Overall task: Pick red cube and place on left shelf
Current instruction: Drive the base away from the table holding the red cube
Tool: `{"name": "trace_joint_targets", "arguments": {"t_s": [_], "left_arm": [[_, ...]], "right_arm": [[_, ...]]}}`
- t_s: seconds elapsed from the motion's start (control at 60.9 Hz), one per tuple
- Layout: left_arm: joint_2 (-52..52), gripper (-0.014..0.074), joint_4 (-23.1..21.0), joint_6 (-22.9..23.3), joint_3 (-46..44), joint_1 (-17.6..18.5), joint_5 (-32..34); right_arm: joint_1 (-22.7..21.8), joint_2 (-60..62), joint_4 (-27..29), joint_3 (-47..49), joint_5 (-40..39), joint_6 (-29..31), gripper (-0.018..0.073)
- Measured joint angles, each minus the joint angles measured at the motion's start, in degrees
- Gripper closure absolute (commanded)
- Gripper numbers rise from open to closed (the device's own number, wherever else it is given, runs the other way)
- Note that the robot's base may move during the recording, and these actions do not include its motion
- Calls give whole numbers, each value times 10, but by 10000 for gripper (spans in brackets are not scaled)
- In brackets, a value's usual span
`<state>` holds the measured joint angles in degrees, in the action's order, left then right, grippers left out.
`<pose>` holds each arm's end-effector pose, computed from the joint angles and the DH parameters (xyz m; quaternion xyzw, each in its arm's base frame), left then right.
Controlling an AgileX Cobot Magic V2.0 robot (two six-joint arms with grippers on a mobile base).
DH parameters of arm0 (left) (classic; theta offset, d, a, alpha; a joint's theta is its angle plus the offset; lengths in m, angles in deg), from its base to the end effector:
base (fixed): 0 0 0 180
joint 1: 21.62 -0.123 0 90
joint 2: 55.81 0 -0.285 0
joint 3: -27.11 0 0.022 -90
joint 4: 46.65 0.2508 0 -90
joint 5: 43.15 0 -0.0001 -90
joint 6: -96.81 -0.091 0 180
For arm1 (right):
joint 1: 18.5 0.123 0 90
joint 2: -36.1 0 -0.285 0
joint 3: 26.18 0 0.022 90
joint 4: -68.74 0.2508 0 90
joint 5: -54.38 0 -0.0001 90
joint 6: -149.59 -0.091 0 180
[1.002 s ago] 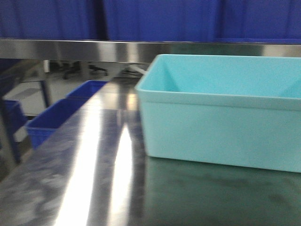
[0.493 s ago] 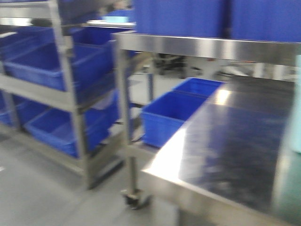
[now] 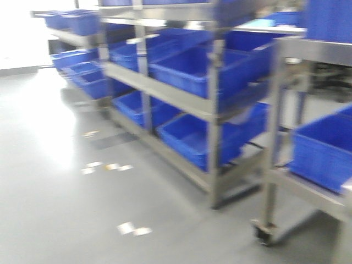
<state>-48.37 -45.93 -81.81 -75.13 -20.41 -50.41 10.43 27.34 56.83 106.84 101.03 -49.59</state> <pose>0.0564 -0.0010 0.1988 0.0029 0.7221 -0.0107 0.6917 0.0077 -0.0113 0.3073 -0.0741 0.7716 0.1596 0.6113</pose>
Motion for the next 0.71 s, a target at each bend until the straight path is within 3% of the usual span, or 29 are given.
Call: {"name": "trace_joint_targets", "arguments": {"t_s": [0.706], "left_arm": [[0,495,0,0,0,0,0]], "right_arm": [[0,0,0,0,0,0,368]]}}
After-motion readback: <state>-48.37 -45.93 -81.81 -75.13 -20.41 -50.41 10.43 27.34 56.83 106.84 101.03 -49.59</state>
